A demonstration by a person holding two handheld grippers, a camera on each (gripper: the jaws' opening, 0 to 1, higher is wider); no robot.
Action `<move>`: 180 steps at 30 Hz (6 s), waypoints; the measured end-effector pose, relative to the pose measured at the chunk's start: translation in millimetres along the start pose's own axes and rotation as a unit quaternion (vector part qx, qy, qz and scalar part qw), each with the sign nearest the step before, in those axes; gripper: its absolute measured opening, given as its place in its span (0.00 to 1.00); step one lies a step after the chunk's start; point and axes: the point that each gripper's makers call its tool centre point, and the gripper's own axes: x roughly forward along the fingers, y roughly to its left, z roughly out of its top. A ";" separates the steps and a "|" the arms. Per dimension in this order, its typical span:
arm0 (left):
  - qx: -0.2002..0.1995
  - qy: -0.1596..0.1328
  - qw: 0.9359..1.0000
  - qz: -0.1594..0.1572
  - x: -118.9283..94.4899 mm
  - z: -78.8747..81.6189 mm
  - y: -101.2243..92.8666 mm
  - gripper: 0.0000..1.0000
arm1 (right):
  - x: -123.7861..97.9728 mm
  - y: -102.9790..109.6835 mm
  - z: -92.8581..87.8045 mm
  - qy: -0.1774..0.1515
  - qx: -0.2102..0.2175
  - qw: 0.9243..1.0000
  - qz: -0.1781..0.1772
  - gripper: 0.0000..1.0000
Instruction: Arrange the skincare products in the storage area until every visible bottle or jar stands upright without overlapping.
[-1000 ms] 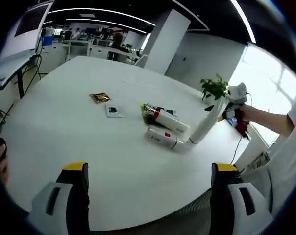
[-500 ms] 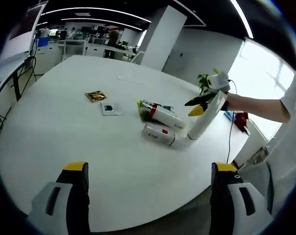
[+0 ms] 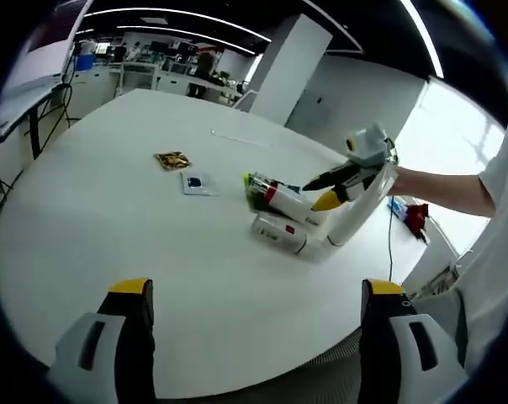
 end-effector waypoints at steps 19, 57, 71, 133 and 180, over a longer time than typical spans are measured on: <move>-0.006 0.006 1.000 -0.001 3.5 -3.3 1.1 0.94 | 40.1 11.6 8.1 0.054 -0.070 0.995 0.040 0.36; -0.013 0.005 0.999 -0.036 14.0 8.3 -16.5 0.92 | 37.3 -1.0 12.6 0.065 -0.176 0.982 0.023 0.25; -0.152 -0.128 0.974 -0.110 27.9 100.4 -54.0 0.90 | -5.4 5.7 72.7 -0.030 -0.188 0.982 -0.009 0.25; 0.014 -0.293 0.943 -0.158 -63.0 217.3 -166.6 0.25 | -179.3 193.3 178.4 -0.329 -0.207 0.912 -0.132 0.27; 0.315 -0.129 0.817 -0.465 -82.6 137.8 -313.2 0.24 | -245.9 256.9 91.6 -0.402 -0.162 0.888 0.151 0.31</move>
